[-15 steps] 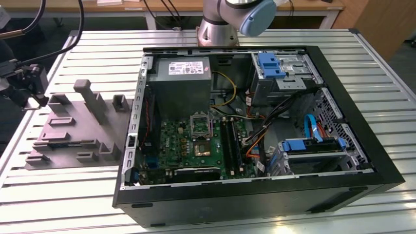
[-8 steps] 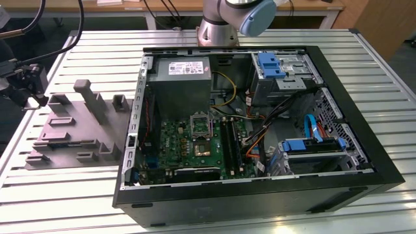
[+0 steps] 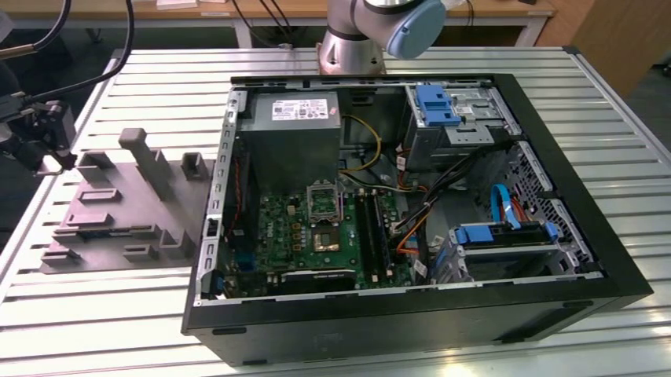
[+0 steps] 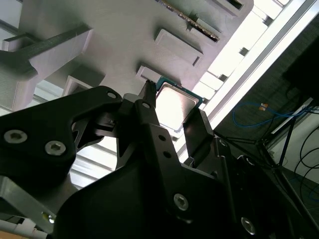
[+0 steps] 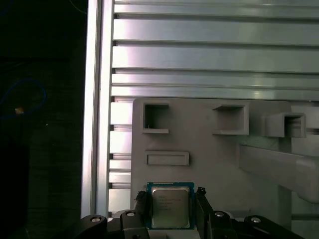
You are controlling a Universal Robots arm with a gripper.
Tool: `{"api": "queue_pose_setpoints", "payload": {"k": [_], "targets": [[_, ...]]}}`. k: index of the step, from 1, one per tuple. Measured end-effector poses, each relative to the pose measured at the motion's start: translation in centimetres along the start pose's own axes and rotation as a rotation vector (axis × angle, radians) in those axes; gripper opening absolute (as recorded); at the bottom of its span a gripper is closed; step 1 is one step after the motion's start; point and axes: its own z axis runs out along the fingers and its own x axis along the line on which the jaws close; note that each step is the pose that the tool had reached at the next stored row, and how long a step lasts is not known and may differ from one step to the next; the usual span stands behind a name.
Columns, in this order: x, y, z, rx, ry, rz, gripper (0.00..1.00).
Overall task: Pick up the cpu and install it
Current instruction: 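Pick up the cpu and move it towards the insertion slot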
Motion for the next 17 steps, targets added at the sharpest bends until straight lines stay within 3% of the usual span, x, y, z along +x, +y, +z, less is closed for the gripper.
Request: {"api": "queue_pose_setpoints", "payload": {"k": [17], "targets": [[0.0,0.02,-0.37,-0.0001,-0.0002,0.0,0.47]]}}
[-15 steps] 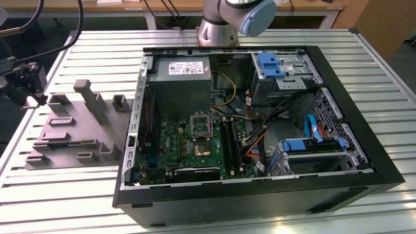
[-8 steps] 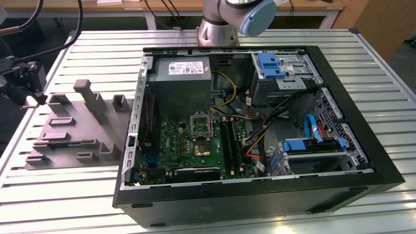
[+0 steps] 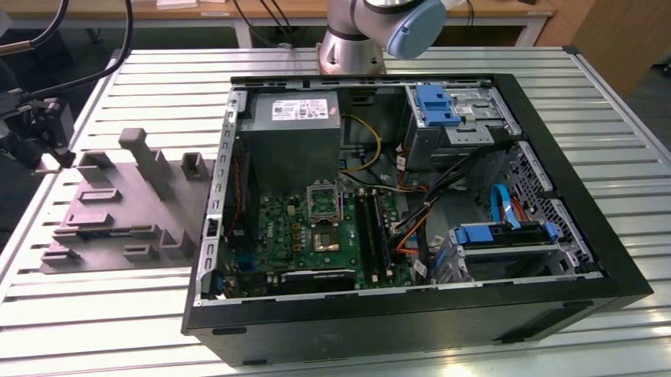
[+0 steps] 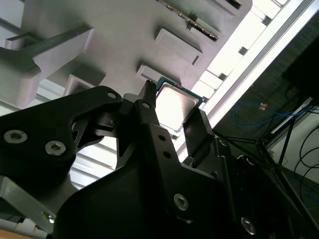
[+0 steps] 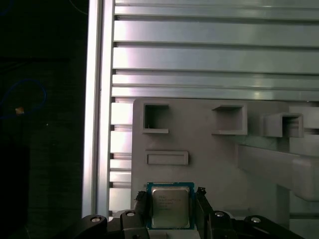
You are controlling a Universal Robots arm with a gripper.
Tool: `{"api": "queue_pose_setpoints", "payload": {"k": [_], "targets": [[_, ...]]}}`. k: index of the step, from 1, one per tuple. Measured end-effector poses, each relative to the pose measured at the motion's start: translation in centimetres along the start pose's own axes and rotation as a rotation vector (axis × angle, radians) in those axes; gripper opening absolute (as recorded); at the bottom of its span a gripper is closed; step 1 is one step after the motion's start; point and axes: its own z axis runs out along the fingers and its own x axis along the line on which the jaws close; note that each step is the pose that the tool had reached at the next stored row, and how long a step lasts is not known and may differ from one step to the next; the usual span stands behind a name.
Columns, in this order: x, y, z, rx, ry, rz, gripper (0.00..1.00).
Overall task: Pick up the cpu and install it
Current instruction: 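Pick up the cpu and move it towards the insertion slot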
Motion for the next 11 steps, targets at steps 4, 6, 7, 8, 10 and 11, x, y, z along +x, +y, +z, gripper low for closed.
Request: {"api": "queue_pose_setpoints", "payload": {"k": [4,6,7,8,10,11], "targets": [[0.0,0.0,-0.08,0.0001,0.0001,0.0,0.47],[0.0,0.01,-0.19,0.0,0.0001,0.0,0.47],[0.0,0.01,-0.21,0.0,0.0001,0.0,0.47],[0.0,0.01,-0.23,0.0001,0.0001,0.0,0.47],[0.0,0.01,-0.3,0.0002,0.0003,0.0,0.47],[0.0,0.01,-0.33,0.0002,0.0003,0.0,0.47]]}}
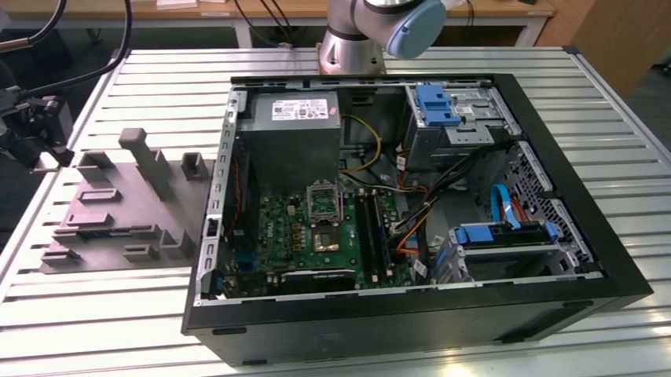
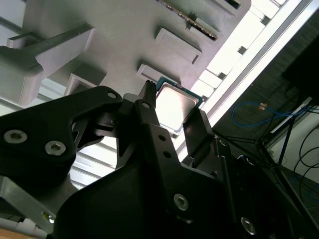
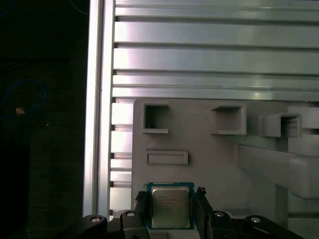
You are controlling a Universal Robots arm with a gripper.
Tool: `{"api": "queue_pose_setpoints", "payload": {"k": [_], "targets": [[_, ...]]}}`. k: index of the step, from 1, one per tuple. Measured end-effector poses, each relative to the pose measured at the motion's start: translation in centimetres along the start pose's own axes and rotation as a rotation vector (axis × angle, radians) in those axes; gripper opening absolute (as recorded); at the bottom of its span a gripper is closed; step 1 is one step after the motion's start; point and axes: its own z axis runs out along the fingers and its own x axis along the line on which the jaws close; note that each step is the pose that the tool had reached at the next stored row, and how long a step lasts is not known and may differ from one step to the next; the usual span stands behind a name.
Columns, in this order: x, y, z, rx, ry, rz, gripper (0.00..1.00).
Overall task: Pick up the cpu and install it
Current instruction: 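Pick up the cpu and move it towards the insertion slot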
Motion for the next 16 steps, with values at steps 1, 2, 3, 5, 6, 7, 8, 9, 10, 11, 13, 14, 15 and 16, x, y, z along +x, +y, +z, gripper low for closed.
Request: {"api": "queue_pose_setpoints", "payload": {"k": [1,2,3,5,6,7,8,9,10,11,13,14,15,16], "targets": [[0.0,0.0,-0.03,-0.0001,-0.0002,0.0,0.47],[0.0,0.0,-0.07,-0.0001,-0.0002,0.0,0.47],[0.0,0.01,-0.12,-0.0001,-0.0001,0.0,0.47],[0.0,0.01,-0.22,-0.0001,-0.0001,0.0,0.47],[0.0,0.02,-0.26,-0.0001,-0.0002,0.0,0.47],[0.0,0.02,-0.29,-0.0002,-0.0003,0.0,0.47],[0.0,0.02,-0.34,-0.0001,-0.0002,0.0,0.47],[-0.01,0.02,-0.39,-0.0001,-0.0002,0.0,0.47],[-0.01,0.02,-0.42,-0.0002,-0.0003,0.0,0.47],[0.0,0.03,-0.48,-0.0001,-0.0002,0.0,0.47],[-0.01,0.03,-0.62,0.0,0.0,0.0,0.47],[-0.01,0.03,-0.66,-0.0001,-0.0002,0.0,0.47],[0.0,0.04,-0.7,-0.0002,-0.0003,0.0,0.47],[-0.01,0.04,-0.74,-0.0002,-0.0004,0.0,0.47]]}}
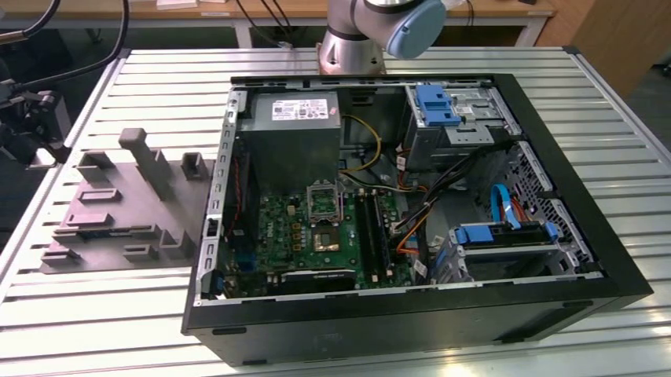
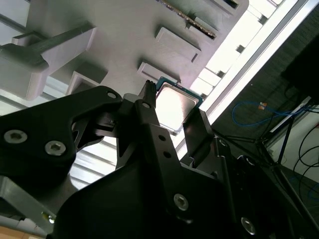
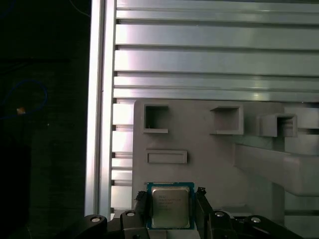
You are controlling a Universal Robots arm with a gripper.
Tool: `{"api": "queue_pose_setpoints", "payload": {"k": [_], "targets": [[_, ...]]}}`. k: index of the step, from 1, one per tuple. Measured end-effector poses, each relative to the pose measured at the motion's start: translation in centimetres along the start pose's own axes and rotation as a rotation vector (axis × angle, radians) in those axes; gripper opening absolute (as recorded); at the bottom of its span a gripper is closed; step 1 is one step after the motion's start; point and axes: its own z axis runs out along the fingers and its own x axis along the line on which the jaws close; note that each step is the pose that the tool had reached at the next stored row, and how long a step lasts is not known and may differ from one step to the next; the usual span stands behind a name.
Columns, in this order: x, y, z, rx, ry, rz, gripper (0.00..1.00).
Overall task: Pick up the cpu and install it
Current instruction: 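Pick up the cpu and move it towards the insertion slot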
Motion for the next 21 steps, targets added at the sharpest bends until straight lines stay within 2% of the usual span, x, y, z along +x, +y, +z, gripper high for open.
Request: {"api": "queue_pose_setpoints", "payload": {"k": [16,21], "targets": [[0.0,0.03,-0.66,0.0001,0.0001,0.0,0.47],[-0.01,0.05,-1.11,0.0001,0.0002,0.0,0.47]]}}
